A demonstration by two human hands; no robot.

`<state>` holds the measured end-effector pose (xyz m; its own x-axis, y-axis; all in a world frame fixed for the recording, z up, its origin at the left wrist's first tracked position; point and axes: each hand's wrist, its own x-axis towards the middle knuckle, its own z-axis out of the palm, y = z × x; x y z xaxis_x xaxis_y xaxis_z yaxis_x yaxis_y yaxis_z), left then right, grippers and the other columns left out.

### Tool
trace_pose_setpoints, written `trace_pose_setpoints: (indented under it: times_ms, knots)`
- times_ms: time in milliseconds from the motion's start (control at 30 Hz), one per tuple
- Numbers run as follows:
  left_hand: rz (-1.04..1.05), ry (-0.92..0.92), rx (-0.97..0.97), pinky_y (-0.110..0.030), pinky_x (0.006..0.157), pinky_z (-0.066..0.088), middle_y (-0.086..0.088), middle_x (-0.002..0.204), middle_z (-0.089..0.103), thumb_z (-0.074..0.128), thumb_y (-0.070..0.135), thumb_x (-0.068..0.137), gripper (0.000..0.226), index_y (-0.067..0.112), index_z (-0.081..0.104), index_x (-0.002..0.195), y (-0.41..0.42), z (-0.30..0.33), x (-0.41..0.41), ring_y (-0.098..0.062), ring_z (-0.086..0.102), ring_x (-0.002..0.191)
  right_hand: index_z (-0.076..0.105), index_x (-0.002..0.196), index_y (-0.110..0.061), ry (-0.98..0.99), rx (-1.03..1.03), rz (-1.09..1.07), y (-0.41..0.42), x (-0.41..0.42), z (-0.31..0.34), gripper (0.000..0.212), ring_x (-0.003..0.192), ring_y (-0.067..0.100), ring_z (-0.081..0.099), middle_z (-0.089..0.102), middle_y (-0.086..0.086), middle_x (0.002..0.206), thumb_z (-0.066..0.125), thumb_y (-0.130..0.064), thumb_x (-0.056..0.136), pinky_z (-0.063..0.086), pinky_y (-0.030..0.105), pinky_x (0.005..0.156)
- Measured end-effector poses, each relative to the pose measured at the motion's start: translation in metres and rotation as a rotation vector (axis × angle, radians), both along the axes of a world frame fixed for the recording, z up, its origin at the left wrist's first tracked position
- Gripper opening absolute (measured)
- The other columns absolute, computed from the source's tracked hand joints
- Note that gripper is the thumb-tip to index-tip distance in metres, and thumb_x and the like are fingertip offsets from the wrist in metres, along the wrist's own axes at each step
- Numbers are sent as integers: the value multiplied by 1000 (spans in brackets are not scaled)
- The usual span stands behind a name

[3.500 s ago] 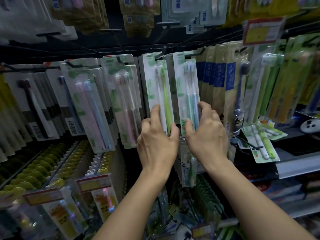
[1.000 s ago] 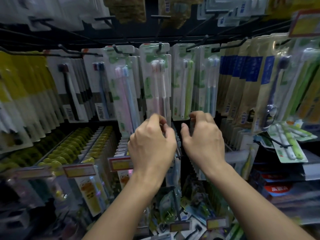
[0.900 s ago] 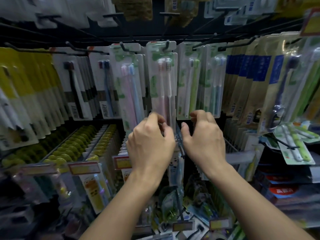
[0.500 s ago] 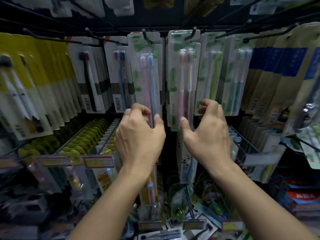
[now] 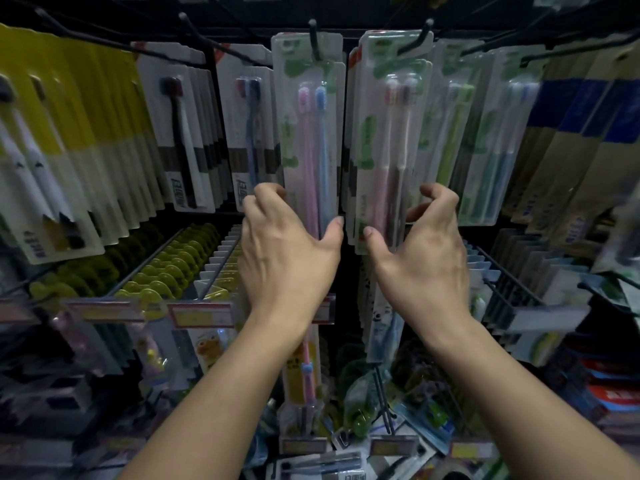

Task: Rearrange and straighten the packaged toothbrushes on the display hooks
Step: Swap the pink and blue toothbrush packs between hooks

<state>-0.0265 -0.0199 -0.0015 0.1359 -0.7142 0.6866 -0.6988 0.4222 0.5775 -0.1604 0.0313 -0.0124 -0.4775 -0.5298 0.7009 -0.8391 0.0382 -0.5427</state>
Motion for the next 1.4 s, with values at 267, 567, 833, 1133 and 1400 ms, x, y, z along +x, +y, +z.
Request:
trace_pose_setpoints:
  times_ms: [267, 567, 833, 1133, 1400]
  knots:
    - [7, -15, 18, -32, 77, 37, -6, 124, 55, 77, 57, 82, 70, 16, 44, 127, 1, 2, -5, -31, 62, 112, 32, 142, -17, 7, 36, 4, -1, -2, -2, 73, 118, 30, 61, 57, 8, 136, 76, -42, 89, 54, 44, 91]
    - [-30, 0, 64, -30, 77, 34, -3, 129, 52, 74, 56, 85, 69, 18, 42, 133, 7, 2, -3, -27, 61, 109, 38, 142, -13, 18, 37, 23, 1, -4, -2, 64, 122, 28, 57, 54, 8, 138, 71, -37, 92, 48, 40, 98]
    - [-115, 59, 70, -29, 76, 36, 4, 120, 46, 76, 53, 84, 64, 21, 40, 128, 17, 4, 3, -15, 46, 91, 39, 142, -11, 5, 20, 55, 7, -5, -1, 64, 121, 27, 57, 54, 9, 138, 73, -33, 92, 49, 39, 100]
    - [-186, 158, 76, -35, 61, 49, 11, 88, 51, 77, 44, 86, 58, 25, 35, 120, 22, 5, 8, -6, 54, 71, 38, 142, -13, 11, 40, 67, 12, -6, 0, 64, 114, 30, 63, 61, 12, 132, 74, -34, 93, 51, 38, 91]
    - [-207, 182, 54, -30, 51, 46, 4, 78, 53, 78, 41, 88, 56, 26, 33, 117, 28, 6, 10, -10, 55, 61, 38, 140, -17, -6, 26, 79, 12, -6, 0, 62, 104, 29, 67, 65, 10, 122, 74, -36, 93, 56, 40, 86]
